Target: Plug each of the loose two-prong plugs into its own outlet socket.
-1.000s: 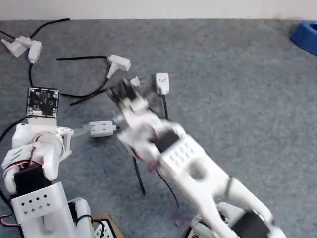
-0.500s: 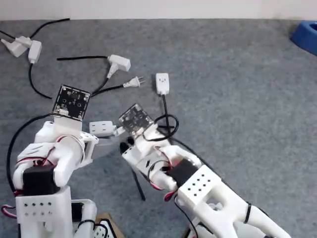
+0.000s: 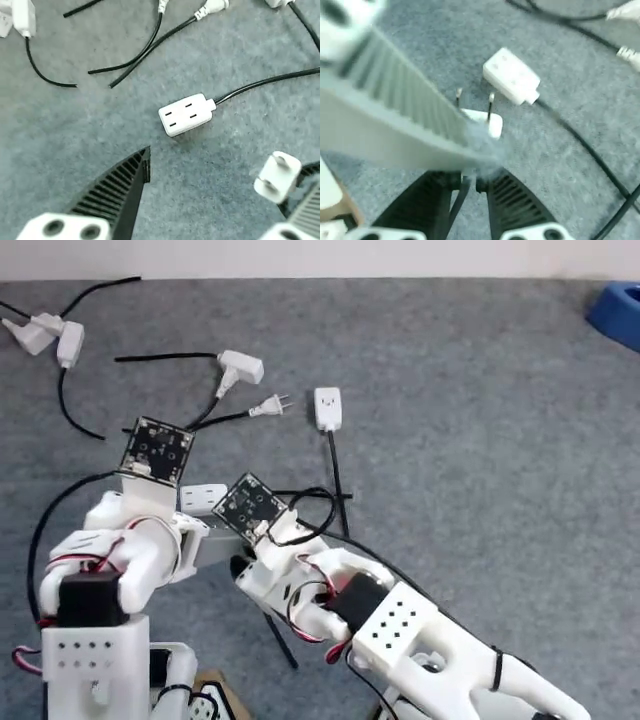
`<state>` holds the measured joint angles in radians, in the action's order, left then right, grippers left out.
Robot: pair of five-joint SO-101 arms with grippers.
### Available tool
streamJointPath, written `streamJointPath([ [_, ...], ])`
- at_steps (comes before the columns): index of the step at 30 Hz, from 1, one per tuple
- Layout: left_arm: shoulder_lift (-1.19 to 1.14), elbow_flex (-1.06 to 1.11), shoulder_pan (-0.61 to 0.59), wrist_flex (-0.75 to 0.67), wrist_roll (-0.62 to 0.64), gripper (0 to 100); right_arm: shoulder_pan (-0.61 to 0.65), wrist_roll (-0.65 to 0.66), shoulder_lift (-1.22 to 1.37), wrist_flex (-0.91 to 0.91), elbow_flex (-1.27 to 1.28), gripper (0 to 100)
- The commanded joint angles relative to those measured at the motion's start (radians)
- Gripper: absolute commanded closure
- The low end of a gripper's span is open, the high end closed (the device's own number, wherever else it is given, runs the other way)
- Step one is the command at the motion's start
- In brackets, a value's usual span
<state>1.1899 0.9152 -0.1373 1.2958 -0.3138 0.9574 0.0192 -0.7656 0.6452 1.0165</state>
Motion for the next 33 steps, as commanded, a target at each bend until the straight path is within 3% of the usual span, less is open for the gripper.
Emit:
streamJointPath([
  [1, 0.007, 0.068, 0.005, -0.083, 0.003, 54, 0.013, 0.003, -0.035, 0.07, -0.104, 99.1],
  [14, 0.004, 0.133, -0.077, -0.19, -0.02, 54, 0.071, 0.032, -0.24, 0.222, -0.133, 99.1],
  [26, 0.007, 0.137, -0.085, -0.192, -0.02, 54, 0.068, 0.054, -0.248, 0.334, -0.211, 99.1],
  [33, 0.002, 0.058, -0.263, -0.282, 0.014, 54, 0.056, 0.107, -0.213, 0.344, -0.159, 99.1],
])
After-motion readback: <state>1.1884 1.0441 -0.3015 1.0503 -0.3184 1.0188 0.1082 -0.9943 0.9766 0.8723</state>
